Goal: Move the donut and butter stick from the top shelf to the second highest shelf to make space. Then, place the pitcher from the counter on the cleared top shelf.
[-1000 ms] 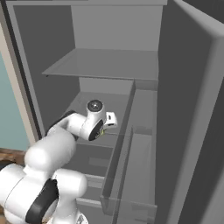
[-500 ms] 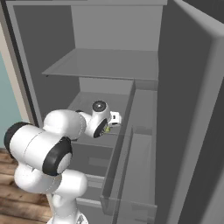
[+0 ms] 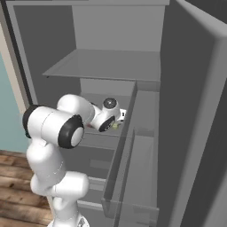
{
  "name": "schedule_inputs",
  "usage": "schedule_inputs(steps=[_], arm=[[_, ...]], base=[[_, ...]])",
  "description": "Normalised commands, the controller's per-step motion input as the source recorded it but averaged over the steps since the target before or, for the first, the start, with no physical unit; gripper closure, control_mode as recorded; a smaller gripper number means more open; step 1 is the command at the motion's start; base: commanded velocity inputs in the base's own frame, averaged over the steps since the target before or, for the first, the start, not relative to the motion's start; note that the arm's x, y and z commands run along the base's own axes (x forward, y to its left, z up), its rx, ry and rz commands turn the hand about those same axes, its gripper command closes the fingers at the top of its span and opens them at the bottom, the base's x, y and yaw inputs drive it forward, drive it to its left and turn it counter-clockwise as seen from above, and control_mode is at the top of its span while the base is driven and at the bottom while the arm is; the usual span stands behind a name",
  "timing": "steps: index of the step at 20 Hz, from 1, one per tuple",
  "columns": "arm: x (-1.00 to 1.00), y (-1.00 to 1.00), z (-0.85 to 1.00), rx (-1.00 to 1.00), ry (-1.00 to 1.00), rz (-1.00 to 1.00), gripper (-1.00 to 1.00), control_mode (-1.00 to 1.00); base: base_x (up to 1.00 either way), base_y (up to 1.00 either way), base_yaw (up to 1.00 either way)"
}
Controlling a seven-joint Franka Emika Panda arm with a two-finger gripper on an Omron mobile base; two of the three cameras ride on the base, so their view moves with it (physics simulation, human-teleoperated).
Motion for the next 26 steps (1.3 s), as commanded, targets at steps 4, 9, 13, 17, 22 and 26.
schedule_inputs(steps=[4, 9, 13, 17, 22, 26], arm=[[0.61, -0.01, -0.11, 0.03, 0.00, 0.00, 1.00, -1.00], [0.49, 0.00, -0.26, 0.01, -0.06, 0.00, -1.00, -1.00], [0.34, 0.00, -0.38, 0.00, -0.08, 0.00, -1.00, -1.00], [0.16, 0.00, -0.38, 0.00, -0.06, 0.00, -1.00, -1.00], [-0.06, 0.00, -0.07, 0.00, -0.06, 0.00, -1.00, -1.00], [-0.35, 0.00, 0.26, 0.00, -0.03, 0.00, -1.00, -1.00]], base=[[0.00, 0.00, 0.00], [0.00, 0.00, 0.00], [0.00, 0.00, 0.00], [0.00, 0.00, 0.00], [0.00, 0.00, 0.00], [0.00, 0.00, 0.00]])
